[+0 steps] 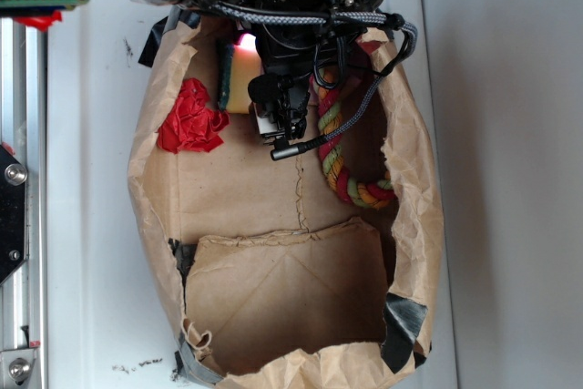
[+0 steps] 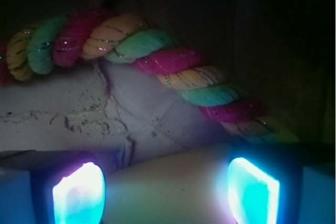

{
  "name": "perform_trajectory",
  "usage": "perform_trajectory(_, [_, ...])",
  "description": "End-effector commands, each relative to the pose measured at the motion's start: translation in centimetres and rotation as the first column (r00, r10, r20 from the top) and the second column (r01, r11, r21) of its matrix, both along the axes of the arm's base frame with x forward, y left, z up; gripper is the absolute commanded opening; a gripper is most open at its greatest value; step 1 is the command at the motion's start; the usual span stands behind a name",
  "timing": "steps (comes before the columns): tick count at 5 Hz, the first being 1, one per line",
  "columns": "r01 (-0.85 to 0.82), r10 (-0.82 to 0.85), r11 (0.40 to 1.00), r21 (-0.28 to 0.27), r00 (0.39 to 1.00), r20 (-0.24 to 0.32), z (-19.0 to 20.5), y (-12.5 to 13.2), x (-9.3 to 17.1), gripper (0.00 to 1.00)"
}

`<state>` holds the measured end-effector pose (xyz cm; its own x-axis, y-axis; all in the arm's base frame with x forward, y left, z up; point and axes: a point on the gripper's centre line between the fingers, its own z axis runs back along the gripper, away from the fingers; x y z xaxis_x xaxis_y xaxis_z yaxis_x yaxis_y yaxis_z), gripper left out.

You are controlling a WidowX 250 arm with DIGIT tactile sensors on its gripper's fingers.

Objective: Grab the green sponge.

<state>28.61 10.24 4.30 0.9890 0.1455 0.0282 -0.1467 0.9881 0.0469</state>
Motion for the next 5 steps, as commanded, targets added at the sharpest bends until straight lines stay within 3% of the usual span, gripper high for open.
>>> perform_trajectory(1, [-0.016, 0.013, 0.999, 0.034, 0.997, 0.077, 1.43, 0.16, 0.23, 0.0])
perform_trajectory(5, [-0.015, 0.009, 0.999, 0.051, 0.994, 0.107, 1.32, 0.3, 0.5, 0.0])
